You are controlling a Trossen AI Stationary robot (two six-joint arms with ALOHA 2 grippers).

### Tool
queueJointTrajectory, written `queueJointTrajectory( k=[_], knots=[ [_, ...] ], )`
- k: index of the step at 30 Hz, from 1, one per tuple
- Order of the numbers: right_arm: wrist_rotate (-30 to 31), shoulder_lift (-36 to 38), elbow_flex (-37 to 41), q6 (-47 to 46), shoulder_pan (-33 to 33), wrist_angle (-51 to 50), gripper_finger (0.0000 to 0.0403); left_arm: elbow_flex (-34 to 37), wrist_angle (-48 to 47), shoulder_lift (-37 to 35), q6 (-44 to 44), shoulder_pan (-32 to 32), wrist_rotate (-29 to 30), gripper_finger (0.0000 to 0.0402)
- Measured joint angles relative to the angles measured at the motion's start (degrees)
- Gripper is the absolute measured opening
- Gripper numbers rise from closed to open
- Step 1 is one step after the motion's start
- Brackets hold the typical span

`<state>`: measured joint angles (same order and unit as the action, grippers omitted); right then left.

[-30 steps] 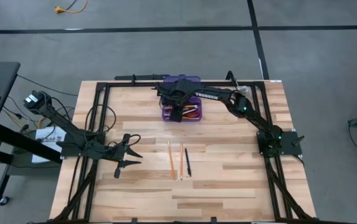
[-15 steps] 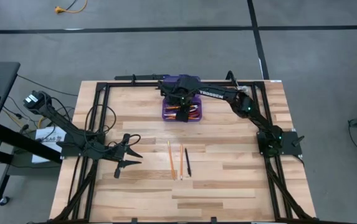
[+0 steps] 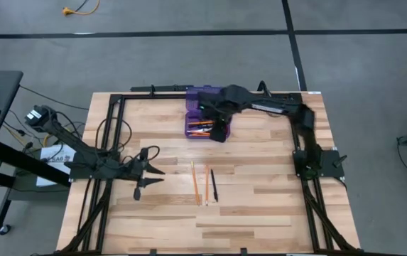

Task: Pick & place school supplies into a supply box
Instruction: Put the orange pencil into the violet supply box

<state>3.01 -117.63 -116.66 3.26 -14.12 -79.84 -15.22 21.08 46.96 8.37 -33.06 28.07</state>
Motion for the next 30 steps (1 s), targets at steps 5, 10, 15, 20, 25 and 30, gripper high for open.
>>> queueJointTrajectory(
  k=[5, 10, 15, 20, 25, 30],
  knots=[
    [0.36, 13.55, 24.06, -3.24, 1.12, 17.3, 0.0123, 0.0, 0.44, 0.0, 3.89, 3.81, 1.01, 0.0096],
    [8.52, 27.1, 50.29, -10.7, 2.11, 41.07, 0.0123, 0.0, 2.77, 0.74, 7.02, 7.24, 1.22, 0.0096],
    [20.04, 36.11, 70.69, -19.2, 4.26, 64.57, 0.0123, -0.09, 9.28, 5.39, 6.22, 8.85, 3.65, 0.0096],
    [26.37, 39.82, 82.71, -21.28, 8.45, 83.66, 0.0123, -0.74, 16.07, 13.91, 5.1, 9.62, 5.94, 0.0096],
    [27.05, 39.32, 87.52, -18.81, 12.41, 95.59, 0.0123, -7.03, 14.09, 24.1, 7.9, 9.62, 12.45, 0.0096],
    [26.91, 37.04, 87.91, -15.82, 15.73, 95.11, 0.0123, -14.88, 13.58, 34.31, 10.93, 9.66, 14.11, 0.0096]
  ],
)
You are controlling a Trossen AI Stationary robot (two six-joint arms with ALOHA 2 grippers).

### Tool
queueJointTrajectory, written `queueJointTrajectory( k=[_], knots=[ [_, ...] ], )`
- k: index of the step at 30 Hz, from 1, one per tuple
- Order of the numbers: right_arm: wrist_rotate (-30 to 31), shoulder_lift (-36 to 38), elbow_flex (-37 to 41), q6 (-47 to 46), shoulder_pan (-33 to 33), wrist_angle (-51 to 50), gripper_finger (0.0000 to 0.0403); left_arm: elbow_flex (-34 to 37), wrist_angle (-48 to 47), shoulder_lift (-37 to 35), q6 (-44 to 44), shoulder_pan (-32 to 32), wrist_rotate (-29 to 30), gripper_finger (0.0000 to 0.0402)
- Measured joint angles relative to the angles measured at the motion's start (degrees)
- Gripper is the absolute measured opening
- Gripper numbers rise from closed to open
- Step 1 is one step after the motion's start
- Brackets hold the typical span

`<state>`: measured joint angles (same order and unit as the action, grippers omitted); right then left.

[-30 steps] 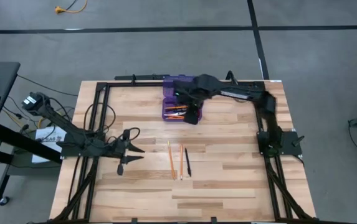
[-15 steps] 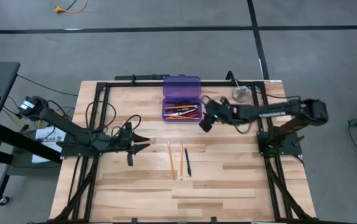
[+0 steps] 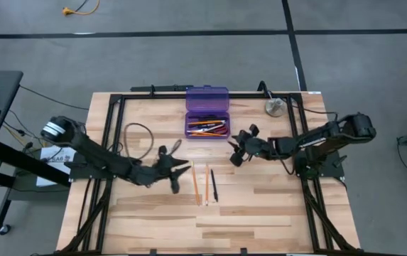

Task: Pick & place school supplies into a supply box
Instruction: Put the orange pencil into the violet supply box

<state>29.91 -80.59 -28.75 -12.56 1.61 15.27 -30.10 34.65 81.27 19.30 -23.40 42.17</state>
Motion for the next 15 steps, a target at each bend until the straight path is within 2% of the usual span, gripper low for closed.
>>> queueJointTrajectory(
  k=[5, 11, 15],
  knots=[
    [0.19, -1.84, 0.01, 0.54, 2.01, -0.08, 0.0123, -10.88, -10.14, 9.67, 7.87, 0.2, 4.86, 0.0096],
    [1.71, -2.21, 0.0, 0.57, 3.24, -3.92, 0.0123, -24.94, -29.97, 18.68, 25.35, 1.26, 10.62, 0.0096],
    [3.25, -1.97, -0.02, 0.57, 3.67, -7.9, 0.0123, -33.39, -43.02, 23.7, 34.79, 1.75, 11.83, 0.0096]
  ],
)
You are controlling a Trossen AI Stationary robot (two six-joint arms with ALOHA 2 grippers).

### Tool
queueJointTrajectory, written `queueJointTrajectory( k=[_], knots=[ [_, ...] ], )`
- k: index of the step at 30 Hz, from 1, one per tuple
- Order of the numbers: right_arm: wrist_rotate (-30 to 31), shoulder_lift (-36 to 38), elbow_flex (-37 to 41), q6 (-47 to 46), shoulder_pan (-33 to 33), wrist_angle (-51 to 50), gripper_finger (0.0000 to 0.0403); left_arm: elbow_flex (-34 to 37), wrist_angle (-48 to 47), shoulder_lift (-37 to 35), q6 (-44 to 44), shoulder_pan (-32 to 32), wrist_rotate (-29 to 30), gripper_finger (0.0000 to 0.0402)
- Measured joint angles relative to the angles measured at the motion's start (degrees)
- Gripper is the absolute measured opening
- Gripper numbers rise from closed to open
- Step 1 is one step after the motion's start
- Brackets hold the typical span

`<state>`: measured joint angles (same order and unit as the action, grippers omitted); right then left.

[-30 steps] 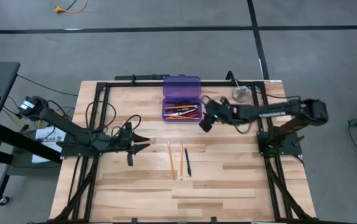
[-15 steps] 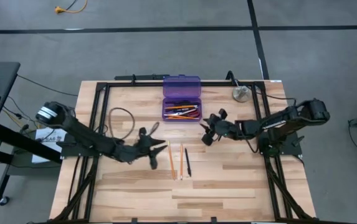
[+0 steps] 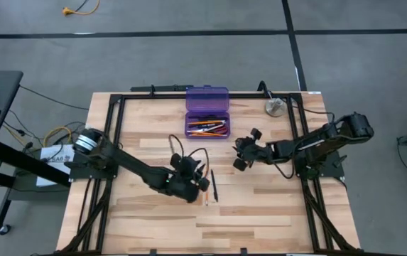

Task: Pick & place school supplies into a supply box
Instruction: Put the orange pencil into the violet supply box

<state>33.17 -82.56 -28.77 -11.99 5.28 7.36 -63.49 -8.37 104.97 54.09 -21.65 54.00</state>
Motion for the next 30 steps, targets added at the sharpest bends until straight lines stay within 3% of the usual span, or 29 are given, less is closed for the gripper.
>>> queueJointTrajectory(
  k=[5, 9, 20, 30],
  knots=[
    [-0.04, 0.0, 0.02, 0.0, 0.36, -4.27, 0.0123, -8.77, -17.75, 4.95, 13.31, 0.47, -0.24, 0.0096],
    [-0.25, 0.0, 0.01, 0.41, 0.9, -7.03, 0.0123, -12.45, -26.06, 6.81, 22.77, 1.38, -5.5, 0.0096],
    [-0.43, 0.0, 0.0, 3.05, 2.87, -7.83, 0.0123, -12.41, -26.87, 6.78, 33.42, 2.38, -14.09, 0.0096],
    [-0.69, 0.0, 0.0, 3.48, 3.1, -9.98, 0.0123, -12.92, -27.01, 7.95, 38.6, -0.42, -10.75, 0.0096]
  ],
)
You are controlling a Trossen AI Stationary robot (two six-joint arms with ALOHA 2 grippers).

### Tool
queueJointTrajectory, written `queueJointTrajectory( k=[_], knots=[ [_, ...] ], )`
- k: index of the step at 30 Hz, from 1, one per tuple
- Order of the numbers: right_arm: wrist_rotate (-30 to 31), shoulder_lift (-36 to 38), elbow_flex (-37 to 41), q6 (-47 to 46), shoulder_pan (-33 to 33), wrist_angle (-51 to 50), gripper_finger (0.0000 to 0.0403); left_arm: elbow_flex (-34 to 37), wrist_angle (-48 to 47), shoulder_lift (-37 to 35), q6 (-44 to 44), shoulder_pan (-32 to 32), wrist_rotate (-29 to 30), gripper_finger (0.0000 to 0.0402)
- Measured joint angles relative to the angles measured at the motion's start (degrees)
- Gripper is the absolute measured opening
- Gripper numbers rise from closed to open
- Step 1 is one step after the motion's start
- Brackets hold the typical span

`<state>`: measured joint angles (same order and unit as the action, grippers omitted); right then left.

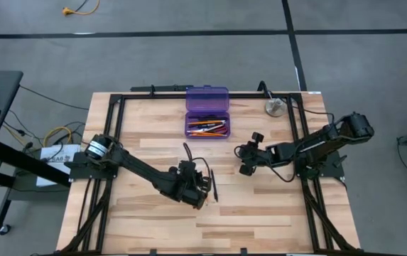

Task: Pick & place school supplies into a supply box
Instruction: Put the orange pencil into the violet supply box

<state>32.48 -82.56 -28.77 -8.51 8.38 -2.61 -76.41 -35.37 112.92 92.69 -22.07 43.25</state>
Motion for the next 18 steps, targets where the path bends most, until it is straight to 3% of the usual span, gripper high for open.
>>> queueJointTrajectory(
  k=[5, 13, 18],
  knots=[
    [0.01, 0.0, 0.0, 0.0, 0.0, -0.41, 0.0123, -3.99, -2.1, 5.45, 1.64, -0.45, -2.24, 0.0096],
    [0.05, 0.0, 0.0, -0.04, 0.0, -0.28, 0.0123, -19.0, -22.1, 15.07, 7.66, -0.45, -7.03, 0.0096],
    [-0.01, 0.0, 0.0, -0.46, 0.01, -0.3, 0.0123, -24.12, -26.41, 17.69, 7.89, 0.12, -9.24, 0.0096]
  ],
)
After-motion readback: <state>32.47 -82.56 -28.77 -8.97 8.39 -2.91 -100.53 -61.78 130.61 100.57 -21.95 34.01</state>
